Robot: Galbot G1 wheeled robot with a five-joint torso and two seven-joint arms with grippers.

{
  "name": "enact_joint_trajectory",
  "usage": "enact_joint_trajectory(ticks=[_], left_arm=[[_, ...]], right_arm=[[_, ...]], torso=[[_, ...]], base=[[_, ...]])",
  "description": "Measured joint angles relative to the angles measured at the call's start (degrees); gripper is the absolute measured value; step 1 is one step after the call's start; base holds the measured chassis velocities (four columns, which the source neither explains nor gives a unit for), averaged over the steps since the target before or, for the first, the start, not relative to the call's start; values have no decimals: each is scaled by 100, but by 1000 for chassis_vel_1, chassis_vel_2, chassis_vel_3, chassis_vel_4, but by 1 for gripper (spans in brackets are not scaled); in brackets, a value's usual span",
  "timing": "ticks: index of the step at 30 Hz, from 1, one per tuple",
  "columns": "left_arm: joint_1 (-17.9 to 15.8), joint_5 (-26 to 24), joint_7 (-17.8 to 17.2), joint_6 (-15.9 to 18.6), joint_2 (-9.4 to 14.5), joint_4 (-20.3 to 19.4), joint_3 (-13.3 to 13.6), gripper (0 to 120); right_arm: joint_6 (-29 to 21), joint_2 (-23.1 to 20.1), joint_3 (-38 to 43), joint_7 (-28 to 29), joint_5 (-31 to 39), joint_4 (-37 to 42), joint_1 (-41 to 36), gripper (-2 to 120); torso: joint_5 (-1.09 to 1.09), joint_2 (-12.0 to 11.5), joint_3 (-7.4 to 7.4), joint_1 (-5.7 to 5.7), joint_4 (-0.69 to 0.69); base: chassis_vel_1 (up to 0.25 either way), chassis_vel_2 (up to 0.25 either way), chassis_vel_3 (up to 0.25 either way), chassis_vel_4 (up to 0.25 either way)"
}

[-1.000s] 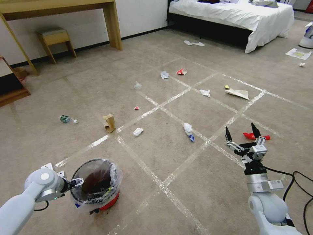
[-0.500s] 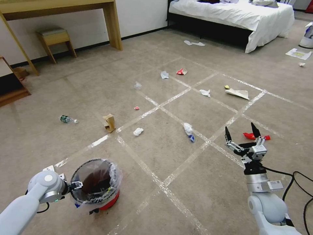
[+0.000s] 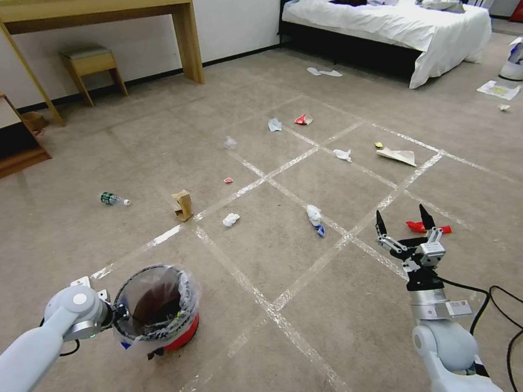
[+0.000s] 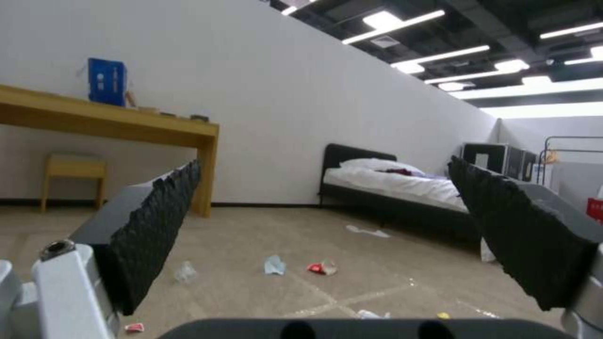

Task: Pick up the trash bin and place the garbage on the floor into it.

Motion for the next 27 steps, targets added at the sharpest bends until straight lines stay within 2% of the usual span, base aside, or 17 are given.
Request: enact_joint_trajectory(ticks=[1,3,5,14,16,19,21,22,24,25,27], left_arm=[[0,0,0,0,0,0,0,16],[82,14,35,0,0,-73,-38,4],[118,15,48,0,0,-109,-68,0],[421,41,104,-1,102,-403,-333,0],[607,-9,101,-1,129,-596,-516,0],[722,-49,93,-1,136,-712,-622,0],[979,-199,34,0,128,-1007,-938,0],[979,-199,34,0,128,-1007,-938,0],[1159,-404,-71,1,75,-1205,-1279,0],[1159,-404,-71,1,75,-1205,-1279,0],[1327,-582,-155,-9,35,-1429,-1626,0]], right_arm=[[0,0,0,0,0,0,0,100],[-14,0,-13,16,-3,-15,22,100],[-19,1,-17,23,-4,-17,30,100],[-31,25,-65,33,51,-30,64,99],[-24,50,-85,70,147,-30,67,100],[-15,59,-90,87,158,-29,70,100],[-1,72,-92,160,159,-17,72,100],[-1,72,-92,160,159,-17,72,100],[48,110,-91,214,161,-11,73,100],[48,110,-91,214,161,-11,73,100],[92,177,-78,222,156,-5,60,100]], torso=[[0,0,0,0,0],[-1,0,0,0,0],[-1,0,0,0,0],[0,0,0,0,2],[0,0,0,0,0],[0,0,0,0,0],[0,0,0,0,1],[0,0,0,0,1],[0,0,0,0,-1],[0,0,0,0,-1],[1,0,0,0,2]], base=[[0,0,0,0],[0,0,0,0],[0,0,0,0],[0,0,0,0],[0,0,0,0],[0,0,0,0],[0,0,0,0],[0,0,0,0],[0,0,0,0],[0,0,0,0],[0,0,0,0]])
